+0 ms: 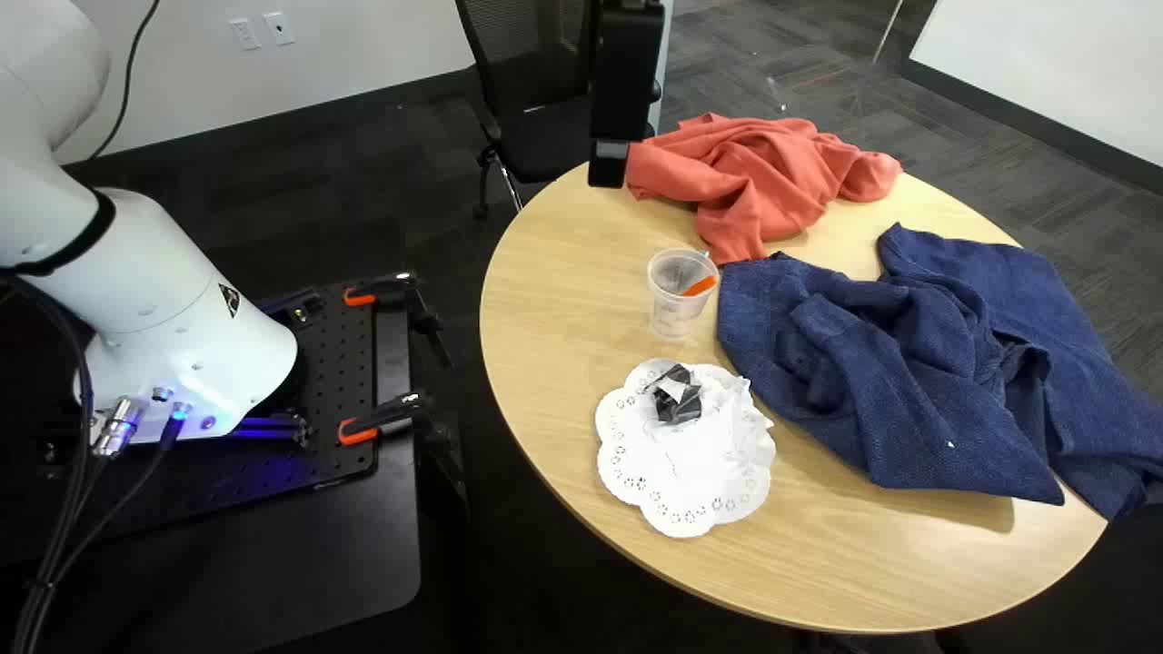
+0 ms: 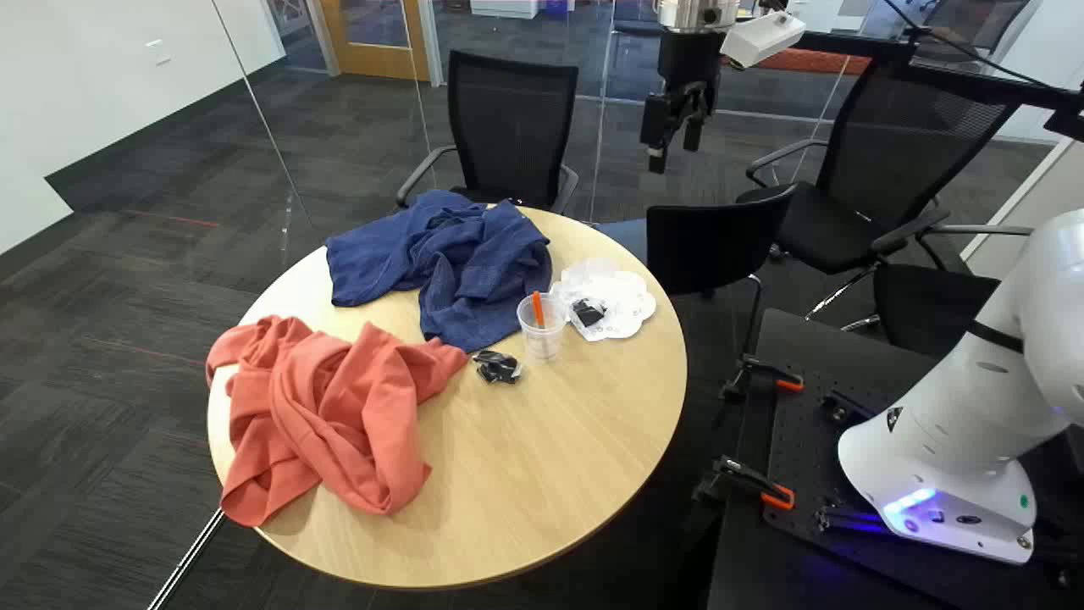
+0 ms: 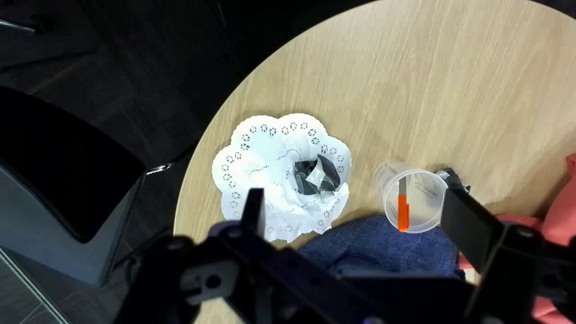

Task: Take the orange pen out of the clear cup

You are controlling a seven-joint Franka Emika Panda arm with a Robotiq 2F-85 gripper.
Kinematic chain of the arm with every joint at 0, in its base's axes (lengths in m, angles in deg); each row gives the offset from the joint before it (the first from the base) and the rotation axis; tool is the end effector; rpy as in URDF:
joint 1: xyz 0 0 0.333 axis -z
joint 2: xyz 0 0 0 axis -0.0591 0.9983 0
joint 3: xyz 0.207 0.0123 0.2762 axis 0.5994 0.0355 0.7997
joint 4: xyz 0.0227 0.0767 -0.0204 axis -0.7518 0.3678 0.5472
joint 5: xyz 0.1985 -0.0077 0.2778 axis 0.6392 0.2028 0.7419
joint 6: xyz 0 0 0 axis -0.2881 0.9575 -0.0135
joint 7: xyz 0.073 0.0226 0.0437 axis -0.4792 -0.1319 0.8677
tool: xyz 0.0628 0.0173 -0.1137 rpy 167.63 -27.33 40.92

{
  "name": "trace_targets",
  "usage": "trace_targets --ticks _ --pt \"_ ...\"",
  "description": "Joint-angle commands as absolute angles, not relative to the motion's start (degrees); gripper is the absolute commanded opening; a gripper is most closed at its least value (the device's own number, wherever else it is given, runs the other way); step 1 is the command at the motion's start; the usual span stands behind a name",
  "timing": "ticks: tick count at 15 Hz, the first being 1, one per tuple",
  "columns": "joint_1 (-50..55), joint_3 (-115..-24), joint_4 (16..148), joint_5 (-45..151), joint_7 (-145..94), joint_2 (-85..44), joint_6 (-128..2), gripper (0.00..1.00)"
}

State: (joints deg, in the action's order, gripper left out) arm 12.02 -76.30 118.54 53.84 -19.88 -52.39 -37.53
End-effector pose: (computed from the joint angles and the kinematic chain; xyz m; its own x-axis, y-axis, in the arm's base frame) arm 0.3782 -0.1410 0.4926 0.9542 -0.2900 -0.0739 -0.2921 -0.9562 -0.0184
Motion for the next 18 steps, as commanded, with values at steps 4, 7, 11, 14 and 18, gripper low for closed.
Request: trace_targets --ticks 4,7,11,14,18 --pt "12.38 -75.99 118.44 53.93 -19.79 -52.35 -37.42 1.00" --pt "12.38 -75.99 118.44 53.93 -19.79 -52.35 -37.42 1.00" --pt "11.60 -74.18 118.09 54.32 -23.65 -51.13 -38.79 1.00" --pt "10.57 -72.24 117.89 56.82 -28.17 -49.51 -40.70 1.00" --pt "9.02 -69.51 118.18 59.84 -35.51 -46.15 -45.95 1.00"
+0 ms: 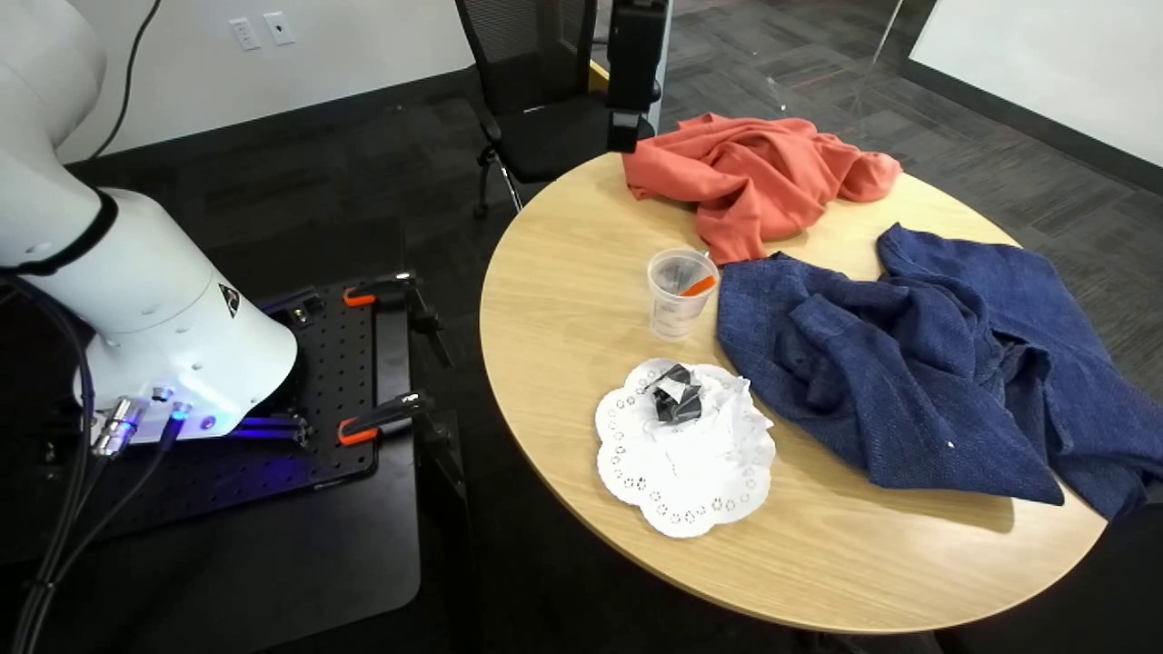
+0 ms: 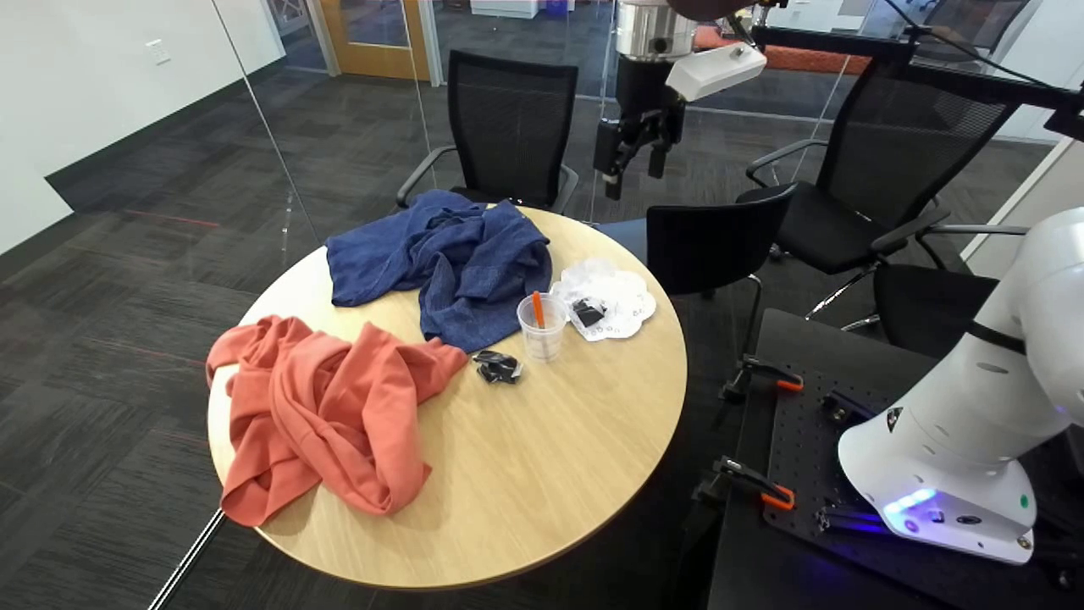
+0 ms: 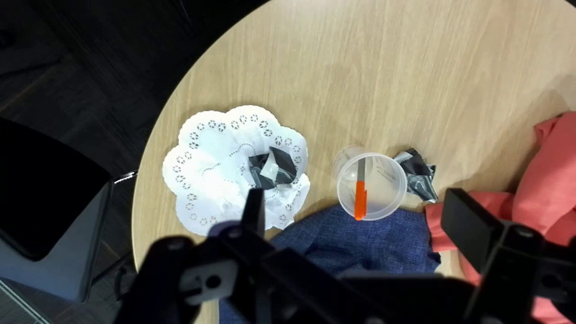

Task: Take the orange pen out of the clear cup

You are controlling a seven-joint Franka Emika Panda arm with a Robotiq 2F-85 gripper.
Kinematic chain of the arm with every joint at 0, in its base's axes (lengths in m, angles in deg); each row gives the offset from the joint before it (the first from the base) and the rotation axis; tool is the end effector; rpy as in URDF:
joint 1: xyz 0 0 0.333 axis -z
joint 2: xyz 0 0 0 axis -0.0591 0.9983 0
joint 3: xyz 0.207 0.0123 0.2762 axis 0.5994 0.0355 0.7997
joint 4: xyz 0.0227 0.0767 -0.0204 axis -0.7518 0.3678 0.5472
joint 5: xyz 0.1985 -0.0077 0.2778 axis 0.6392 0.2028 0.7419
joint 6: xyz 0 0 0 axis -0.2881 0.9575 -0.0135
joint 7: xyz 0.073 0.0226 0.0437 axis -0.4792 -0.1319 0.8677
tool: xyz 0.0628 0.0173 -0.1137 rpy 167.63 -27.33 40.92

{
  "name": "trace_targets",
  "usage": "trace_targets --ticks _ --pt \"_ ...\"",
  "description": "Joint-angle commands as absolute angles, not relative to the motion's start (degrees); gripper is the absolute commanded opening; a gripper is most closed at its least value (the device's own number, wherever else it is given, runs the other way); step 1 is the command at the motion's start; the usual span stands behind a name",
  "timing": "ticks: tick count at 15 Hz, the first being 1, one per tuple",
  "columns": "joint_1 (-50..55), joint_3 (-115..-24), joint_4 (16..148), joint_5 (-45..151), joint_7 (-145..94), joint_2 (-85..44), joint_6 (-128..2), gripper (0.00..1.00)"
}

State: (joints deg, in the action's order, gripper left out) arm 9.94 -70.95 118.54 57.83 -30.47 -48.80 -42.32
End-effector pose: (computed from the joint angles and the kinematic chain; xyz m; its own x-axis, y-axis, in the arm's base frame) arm 0.4151 -0.0857 0.4752 0.9257 -0.3736 -0.0583 -0.3761 -0.9257 -0.0406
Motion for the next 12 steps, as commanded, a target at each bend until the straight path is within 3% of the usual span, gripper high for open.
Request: trace_targets --ticks 1,7,12 --pt "8.62 -68.89 118.11 60.34 -37.62 -45.10 -47.16 1.00" --pt "6.63 -66.37 118.58 59.61 -49.28 -39.73 -55.42 1.00" --pt "5.94 -66.53 118.46 59.53 -48.33 -38.77 -54.58 1.00"
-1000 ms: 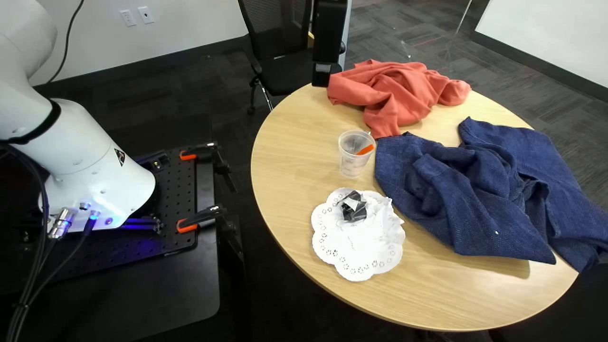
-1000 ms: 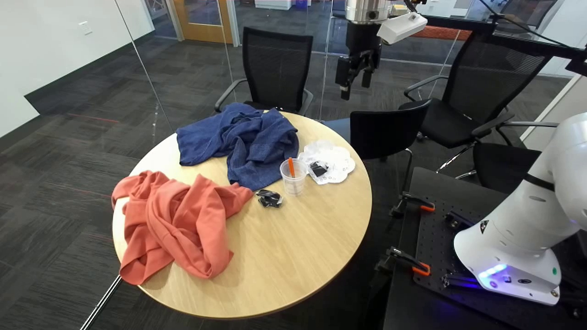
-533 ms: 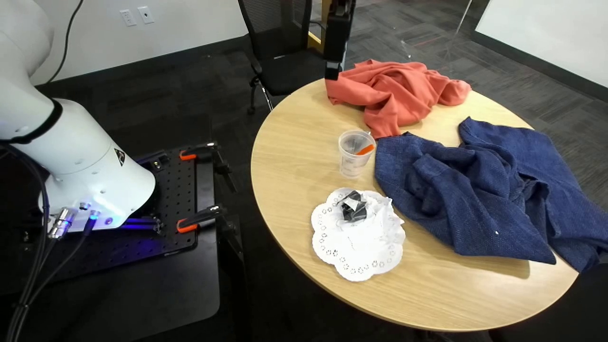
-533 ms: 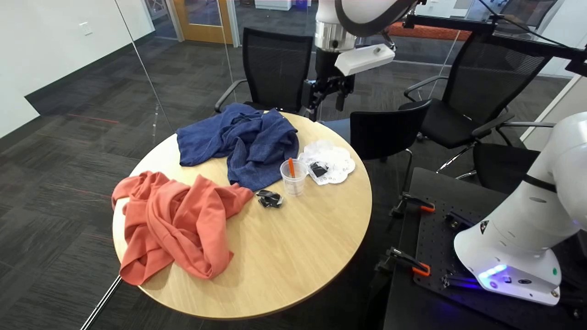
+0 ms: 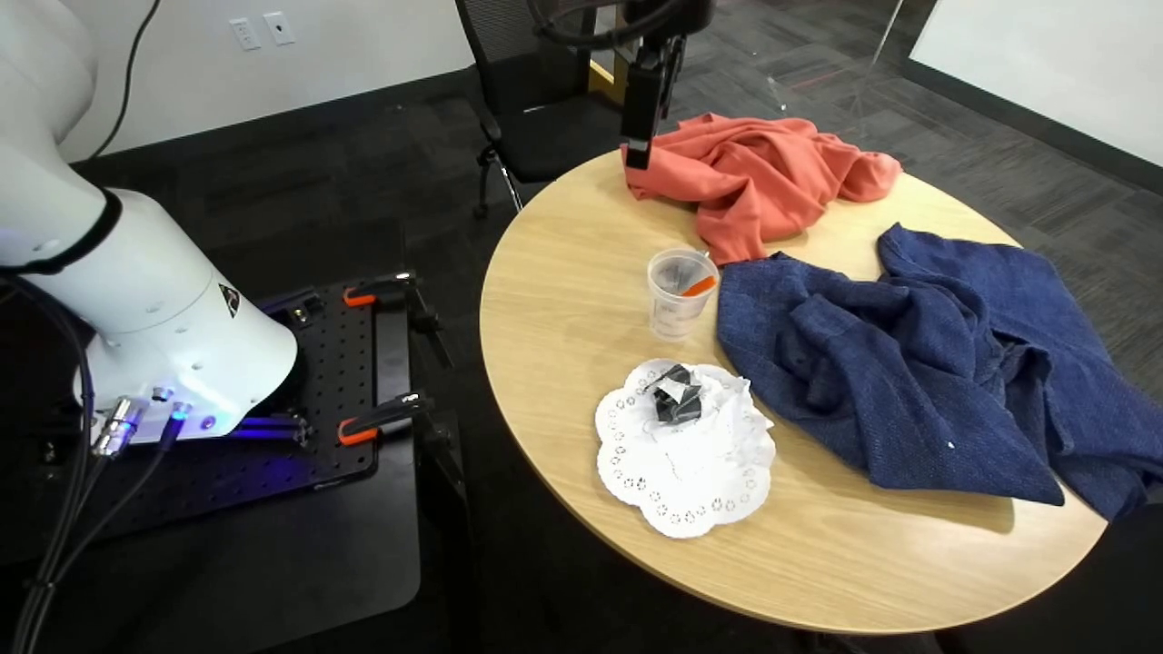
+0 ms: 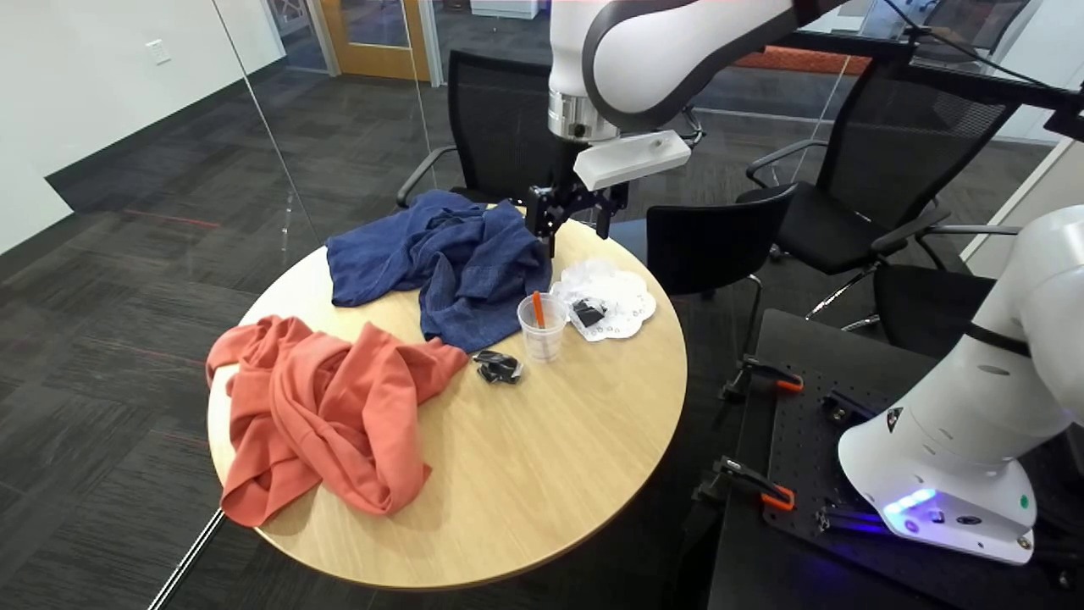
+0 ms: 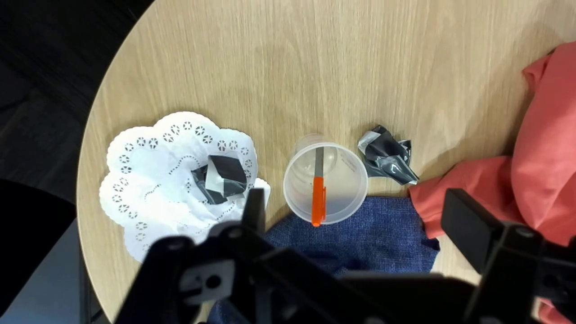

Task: Take the orange pen out of the clear cup

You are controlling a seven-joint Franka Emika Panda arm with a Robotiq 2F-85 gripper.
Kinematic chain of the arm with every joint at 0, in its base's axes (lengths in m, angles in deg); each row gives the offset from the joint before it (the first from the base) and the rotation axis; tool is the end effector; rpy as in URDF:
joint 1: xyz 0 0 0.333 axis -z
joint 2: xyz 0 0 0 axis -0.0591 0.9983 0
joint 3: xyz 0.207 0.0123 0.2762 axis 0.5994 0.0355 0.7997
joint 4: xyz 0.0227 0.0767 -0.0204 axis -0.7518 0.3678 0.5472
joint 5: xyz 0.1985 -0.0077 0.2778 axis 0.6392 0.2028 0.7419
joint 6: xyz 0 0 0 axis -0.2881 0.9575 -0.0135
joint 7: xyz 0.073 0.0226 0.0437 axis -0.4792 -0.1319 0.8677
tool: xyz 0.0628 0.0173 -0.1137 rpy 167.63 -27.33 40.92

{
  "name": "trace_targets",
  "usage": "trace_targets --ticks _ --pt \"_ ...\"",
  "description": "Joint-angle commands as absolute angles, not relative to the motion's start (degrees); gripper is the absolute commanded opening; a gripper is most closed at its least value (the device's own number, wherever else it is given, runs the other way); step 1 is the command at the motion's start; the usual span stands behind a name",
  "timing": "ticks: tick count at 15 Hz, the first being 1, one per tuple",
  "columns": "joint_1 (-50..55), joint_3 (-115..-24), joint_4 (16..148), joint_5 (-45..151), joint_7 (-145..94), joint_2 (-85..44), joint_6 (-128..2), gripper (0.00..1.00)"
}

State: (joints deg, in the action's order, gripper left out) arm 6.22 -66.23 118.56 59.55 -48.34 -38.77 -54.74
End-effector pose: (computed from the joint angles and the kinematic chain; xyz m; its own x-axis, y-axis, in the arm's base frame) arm 0.4718 -0.0244 0.4151 0.8388 -0.5435 -0.0319 -0.5444 -0.8378 -0.0418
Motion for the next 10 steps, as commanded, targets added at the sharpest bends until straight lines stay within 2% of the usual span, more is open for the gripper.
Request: trace_targets --ticks 1,10 --pt "5.92 -66.53 118.45 59.53 -48.33 -38.77 -54.58 1.00" --pt "5.22 -66.30 118.64 56.63 -52.59 -34.50 -61.40 1.00"
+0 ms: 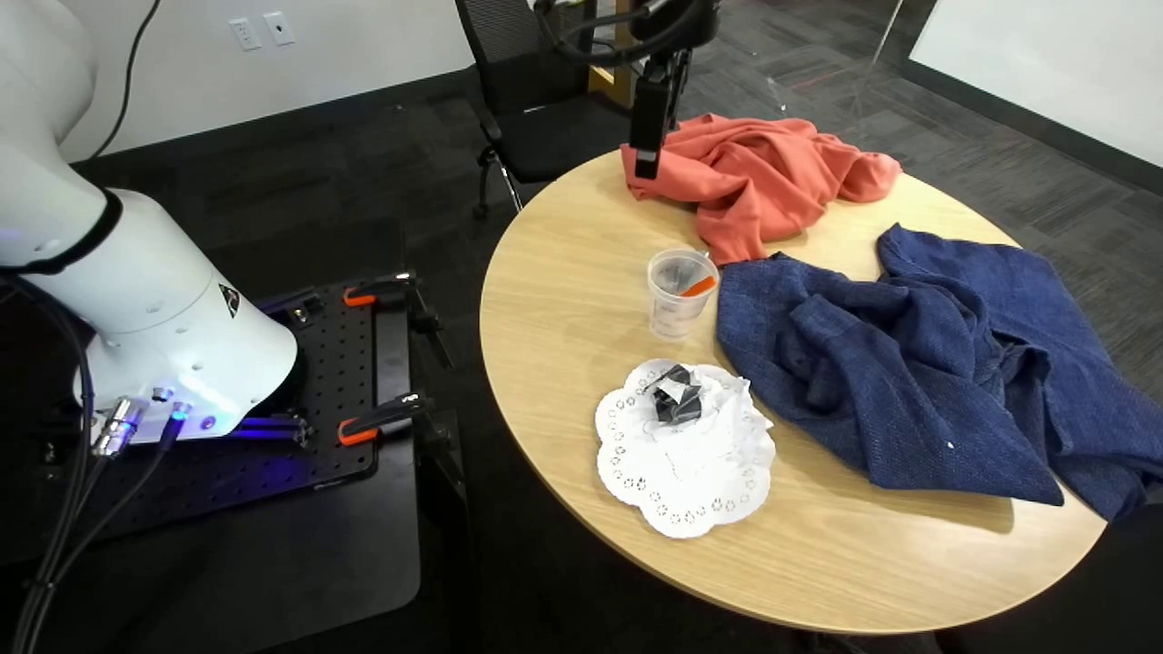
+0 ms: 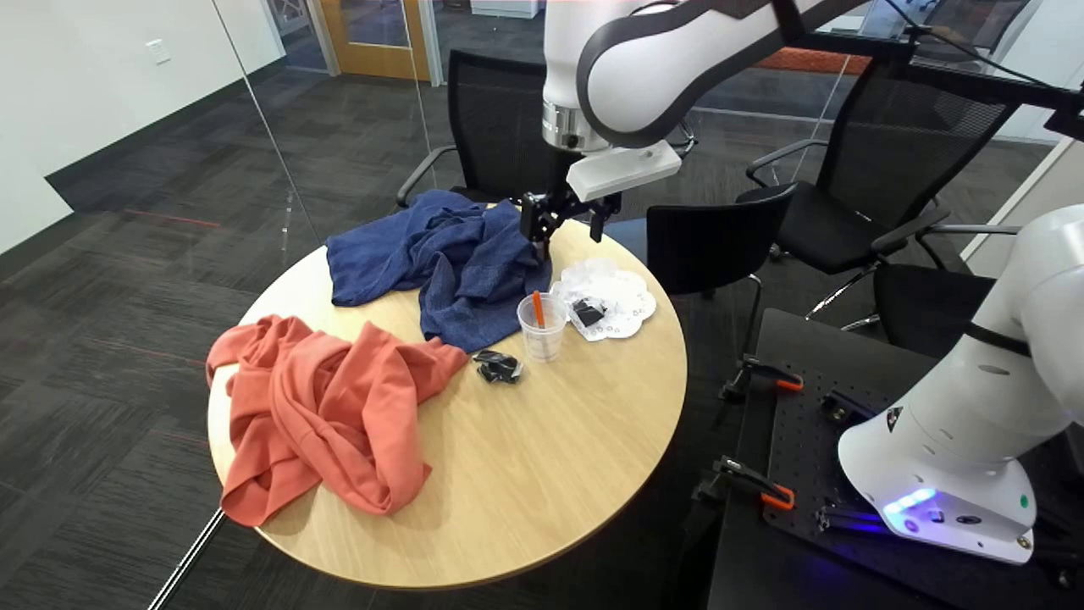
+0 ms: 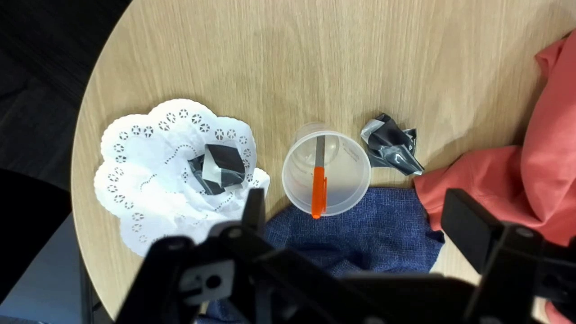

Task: Take the orange pen out of the clear cup

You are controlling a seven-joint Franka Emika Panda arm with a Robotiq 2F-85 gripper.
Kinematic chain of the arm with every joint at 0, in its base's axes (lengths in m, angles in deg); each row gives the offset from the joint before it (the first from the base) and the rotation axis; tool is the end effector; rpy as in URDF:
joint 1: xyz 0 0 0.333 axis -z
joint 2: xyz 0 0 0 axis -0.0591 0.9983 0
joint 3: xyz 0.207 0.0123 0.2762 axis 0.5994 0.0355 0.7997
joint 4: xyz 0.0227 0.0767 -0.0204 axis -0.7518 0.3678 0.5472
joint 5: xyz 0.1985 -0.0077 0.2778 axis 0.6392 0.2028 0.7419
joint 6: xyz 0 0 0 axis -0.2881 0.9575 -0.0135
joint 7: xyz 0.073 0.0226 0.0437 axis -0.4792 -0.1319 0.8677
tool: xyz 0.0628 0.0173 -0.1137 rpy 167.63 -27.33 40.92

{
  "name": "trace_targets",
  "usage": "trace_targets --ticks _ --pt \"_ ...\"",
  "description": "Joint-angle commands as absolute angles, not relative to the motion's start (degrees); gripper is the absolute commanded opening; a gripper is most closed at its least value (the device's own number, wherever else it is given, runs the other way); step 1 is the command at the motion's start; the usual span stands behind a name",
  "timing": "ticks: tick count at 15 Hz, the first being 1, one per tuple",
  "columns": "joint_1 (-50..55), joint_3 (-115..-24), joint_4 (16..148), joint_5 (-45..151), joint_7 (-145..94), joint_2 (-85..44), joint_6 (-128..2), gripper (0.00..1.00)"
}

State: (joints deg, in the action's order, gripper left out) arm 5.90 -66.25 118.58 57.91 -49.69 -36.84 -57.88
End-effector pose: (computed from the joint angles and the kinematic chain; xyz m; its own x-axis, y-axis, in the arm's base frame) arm 0.4814 -0.0242 0.4037 0.8376 -0.5463 -0.0026 -0.5461 -0.8371 -0.0304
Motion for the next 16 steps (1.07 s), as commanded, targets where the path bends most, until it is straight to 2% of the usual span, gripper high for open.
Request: trace_targets --ticks 1,14,16 --pt "5.02 -66.41 118.79 56.66 -53.29 -33.49 -63.27 1.00" --pt "2.87 -69.21 117.22 57.36 -58.01 -22.85 -71.61 1.00" --pt "2.67 -69.64 117.01 57.41 -57.92 -21.97 -72.44 0.94"
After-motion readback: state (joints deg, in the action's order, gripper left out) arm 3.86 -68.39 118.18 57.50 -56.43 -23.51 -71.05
